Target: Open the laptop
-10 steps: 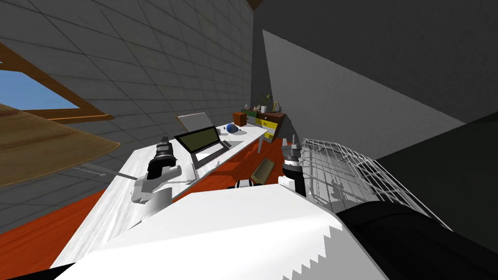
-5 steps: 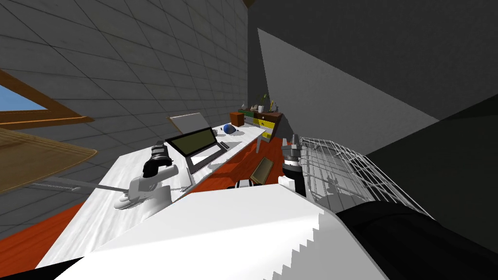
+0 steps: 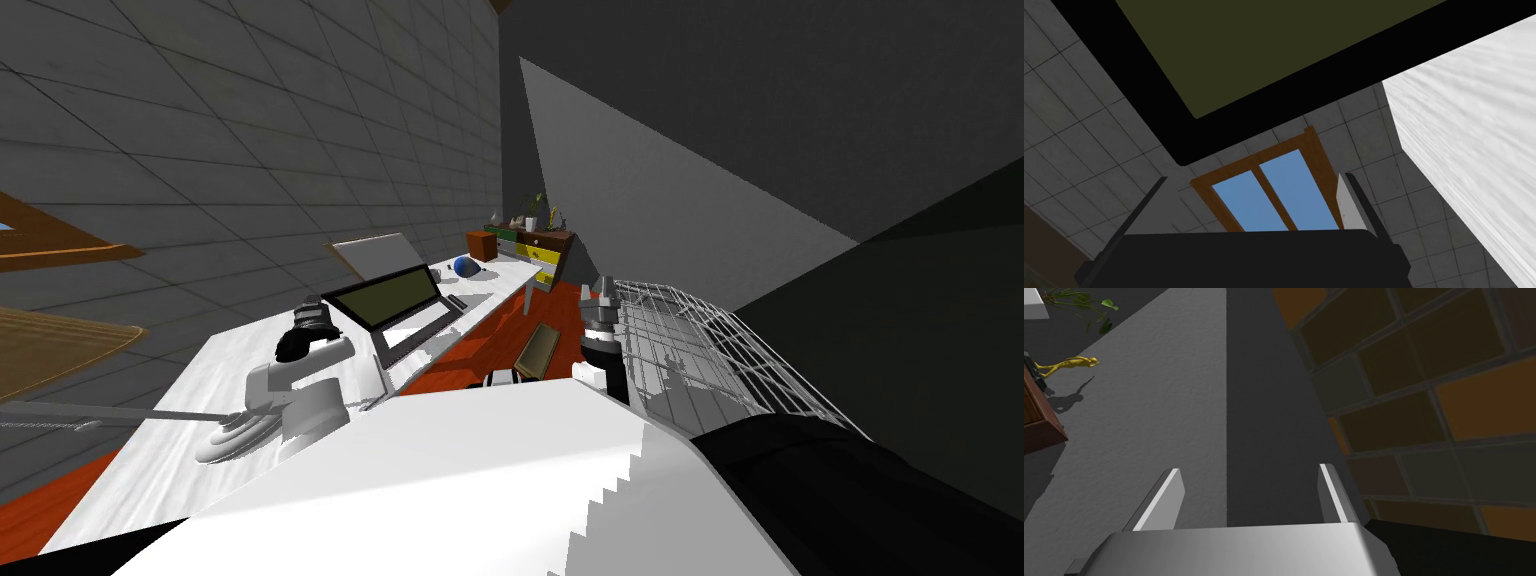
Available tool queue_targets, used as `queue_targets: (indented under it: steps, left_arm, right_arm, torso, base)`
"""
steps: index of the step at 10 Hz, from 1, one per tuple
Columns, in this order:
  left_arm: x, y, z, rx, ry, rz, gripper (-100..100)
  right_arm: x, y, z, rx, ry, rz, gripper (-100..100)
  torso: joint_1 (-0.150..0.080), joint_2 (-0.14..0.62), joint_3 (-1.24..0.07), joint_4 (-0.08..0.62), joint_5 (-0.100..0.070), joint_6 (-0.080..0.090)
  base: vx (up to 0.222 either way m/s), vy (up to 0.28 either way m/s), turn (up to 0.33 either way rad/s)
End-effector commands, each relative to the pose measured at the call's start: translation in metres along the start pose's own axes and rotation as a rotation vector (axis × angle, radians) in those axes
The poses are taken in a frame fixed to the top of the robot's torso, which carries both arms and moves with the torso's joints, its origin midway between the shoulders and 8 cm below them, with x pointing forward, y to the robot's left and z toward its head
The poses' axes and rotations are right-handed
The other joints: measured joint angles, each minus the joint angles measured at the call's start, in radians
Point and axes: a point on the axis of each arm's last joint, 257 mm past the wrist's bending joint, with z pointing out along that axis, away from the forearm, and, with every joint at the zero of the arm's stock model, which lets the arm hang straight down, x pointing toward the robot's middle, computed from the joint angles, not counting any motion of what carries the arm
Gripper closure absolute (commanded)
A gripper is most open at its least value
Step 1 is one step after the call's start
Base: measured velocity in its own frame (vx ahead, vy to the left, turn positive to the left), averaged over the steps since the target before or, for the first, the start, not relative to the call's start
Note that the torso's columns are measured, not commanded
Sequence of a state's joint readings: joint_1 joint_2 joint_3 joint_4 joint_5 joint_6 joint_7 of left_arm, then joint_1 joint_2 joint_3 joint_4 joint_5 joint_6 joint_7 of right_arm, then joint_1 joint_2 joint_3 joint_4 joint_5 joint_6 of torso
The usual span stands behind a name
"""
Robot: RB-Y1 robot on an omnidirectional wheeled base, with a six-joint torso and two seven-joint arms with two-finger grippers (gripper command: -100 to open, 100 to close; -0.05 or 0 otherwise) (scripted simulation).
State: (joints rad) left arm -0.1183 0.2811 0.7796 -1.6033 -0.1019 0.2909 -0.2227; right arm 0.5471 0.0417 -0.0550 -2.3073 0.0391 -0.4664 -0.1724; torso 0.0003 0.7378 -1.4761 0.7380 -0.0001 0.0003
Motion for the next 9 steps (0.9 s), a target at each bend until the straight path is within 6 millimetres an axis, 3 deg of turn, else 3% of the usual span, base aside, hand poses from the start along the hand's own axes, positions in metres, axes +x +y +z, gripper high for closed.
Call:
queue_targets:
  steps: [1,2,3,5,6,8,9]
  left_arm:
    - [-0.005,0.005,0.003,-0.018,-0.008,0.0,-100]
    - [-0.006,0.005,0.004,-0.02,-0.009,0.0,-100]
    - [-0.006,0.005,0.004,-0.019,-0.009,0.0,100]
    - [-0.003,0.0,0.0,0.031,-0.016,0.0,100]
    - [0.003,0.01,-0.004,0.035,-0.013,0.001,100]
    - [0.001,0.0,-0.004,0.072,-0.021,0.001,100]
    - [0.008,0.009,-0.009,0.079,-0.017,0.001,100]
  right_arm:
    - [0.0,0.0,0.0,0.0,0.0,0.0,0]
    - [0.0,0.0,0.0,0.0,0.0,0.0,0]
    - [0.0,0.0,0.0,0.0,0.0,0.0,0]
    - [0.0,0.0,0.0,0.0,0.0,0.0,0]
    - [0.0,0.0,0.0,0.0,0.0,0.0,0]
    - [0.0,0.0,0.0,0.0,0.0,0.0,0]
    - [0.0,0.0,0.0,0.0,0.0,0.0,0]
  torso:
    - [0.0,0.0,0.0,0.0,0.0,0.0]
    - [0.0,0.001,0.0,0.0,0.001,0.0]
    - [0.0,0.001,0.0,0.0,0.0,0.0]
    - [0.005,0.0,0.001,-0.006,0.01,-0.004]
    - [0.011,-0.001,0.001,-0.007,0.013,-0.006]
    - [0.016,-0.004,-0.001,-0.007,0.014,-0.005]
    - [0.016,-0.006,-0.003,-0.007,0.012,-0.004]
  base:
    - [0.007,0.007,-0.024]
    - [0.0,0.0,0.0]
    - [0.004,0.006,-0.016]
    - [-0.003,-0.004,0.013]
    - [-0.007,-0.017,0.053]
    - [-0.008,-0.016,0.047]
    - [-0.001,-0.016,0.044]
